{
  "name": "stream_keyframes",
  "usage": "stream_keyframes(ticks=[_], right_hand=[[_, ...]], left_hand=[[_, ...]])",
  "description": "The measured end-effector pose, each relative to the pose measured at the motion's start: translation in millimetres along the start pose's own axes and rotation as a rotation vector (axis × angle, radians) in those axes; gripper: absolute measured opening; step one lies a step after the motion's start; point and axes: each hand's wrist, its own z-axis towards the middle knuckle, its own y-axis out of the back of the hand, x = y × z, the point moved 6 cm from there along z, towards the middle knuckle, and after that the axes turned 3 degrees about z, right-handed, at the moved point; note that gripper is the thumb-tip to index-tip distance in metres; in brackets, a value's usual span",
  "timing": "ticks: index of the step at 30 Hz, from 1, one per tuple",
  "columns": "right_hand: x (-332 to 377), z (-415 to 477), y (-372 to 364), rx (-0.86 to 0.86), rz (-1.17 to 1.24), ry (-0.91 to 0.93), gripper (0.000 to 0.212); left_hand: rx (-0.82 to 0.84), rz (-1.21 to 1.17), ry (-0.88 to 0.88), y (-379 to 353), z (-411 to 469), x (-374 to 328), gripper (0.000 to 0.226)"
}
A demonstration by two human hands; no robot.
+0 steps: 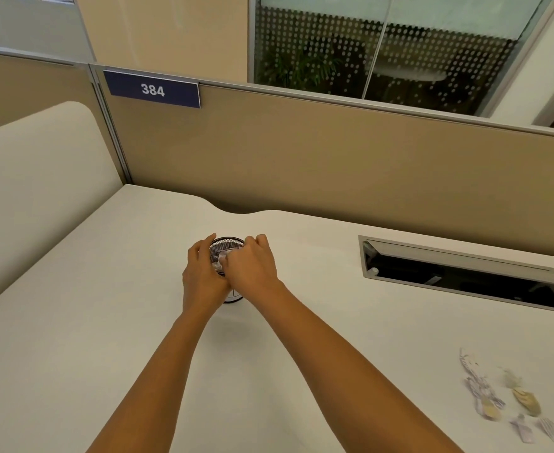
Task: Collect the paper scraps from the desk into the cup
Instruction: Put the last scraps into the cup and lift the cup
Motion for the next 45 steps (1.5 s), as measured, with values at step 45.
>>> stream_keyframes(ticks=[45], right_hand=[[-291, -298, 84, -0.156, 0.325, -0.618, 0.029]], left_hand=[[0.298, 0.038, -0.293, -168, -220, -152, 0.044]])
